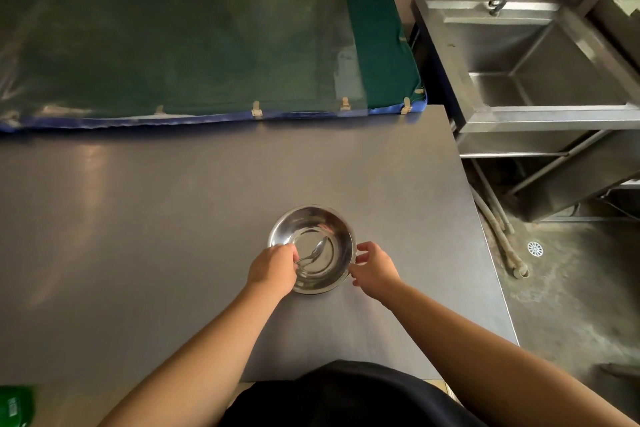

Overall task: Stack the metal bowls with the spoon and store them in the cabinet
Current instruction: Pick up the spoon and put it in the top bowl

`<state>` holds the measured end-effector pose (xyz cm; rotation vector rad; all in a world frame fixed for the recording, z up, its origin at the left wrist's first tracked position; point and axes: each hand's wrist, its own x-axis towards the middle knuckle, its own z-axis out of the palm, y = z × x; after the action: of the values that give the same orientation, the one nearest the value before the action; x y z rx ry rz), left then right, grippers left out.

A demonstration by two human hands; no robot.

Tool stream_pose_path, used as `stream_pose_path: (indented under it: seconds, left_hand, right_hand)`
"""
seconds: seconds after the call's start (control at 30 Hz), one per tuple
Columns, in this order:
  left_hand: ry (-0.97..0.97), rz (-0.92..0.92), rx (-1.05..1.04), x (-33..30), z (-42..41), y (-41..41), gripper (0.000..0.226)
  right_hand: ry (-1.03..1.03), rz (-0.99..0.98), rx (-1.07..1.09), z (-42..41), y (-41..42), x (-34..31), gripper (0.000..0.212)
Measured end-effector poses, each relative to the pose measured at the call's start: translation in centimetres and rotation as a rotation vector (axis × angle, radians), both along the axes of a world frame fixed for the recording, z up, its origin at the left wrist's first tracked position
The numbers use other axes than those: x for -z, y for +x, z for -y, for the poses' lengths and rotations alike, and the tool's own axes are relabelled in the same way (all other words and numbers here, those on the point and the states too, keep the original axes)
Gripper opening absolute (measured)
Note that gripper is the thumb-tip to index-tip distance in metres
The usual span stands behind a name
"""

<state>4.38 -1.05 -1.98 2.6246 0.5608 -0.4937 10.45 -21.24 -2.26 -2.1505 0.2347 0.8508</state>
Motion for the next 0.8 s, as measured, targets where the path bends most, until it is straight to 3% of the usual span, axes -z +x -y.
stream_pose_path:
  seconds: [0.2, 0.3, 0.4, 0.6, 0.8]
  left_hand:
    - [-0.017, 0.038, 0.015, -0.1, -0.7, 0.0, 0.028]
    - [-0.042, 0.164, -0.021, -0.3, -1.4, -0.1, 0.022]
    - [-0.006, 0.228, -0.07, -0.5, -2.3, -0.2, 0.033]
    - [-0.22, 0.044, -0.159, -0.2, -3.8, 0.5, 0.064]
    - [-0.314, -0.01, -0.196, -0.1, -4.4, 1.5, 0.059]
  right_hand:
    - [-0.064, 0.05, -0.064, -0.5, 0.0, -0.4, 0.053]
    - [-0.073, 0.053, -0.067, -0.8, 0.1, -0.7, 0.055]
    - [-0.059, 0.055, -0.055, -1.2, 0.4, -1.0, 0.059]
    - [-0.03, -0.011, -0.012, -1.9, 0.9, -1.4, 0.073]
    - [0.031, -0.055, 0.119, -2.5, 0.4, -2.0, 0.072]
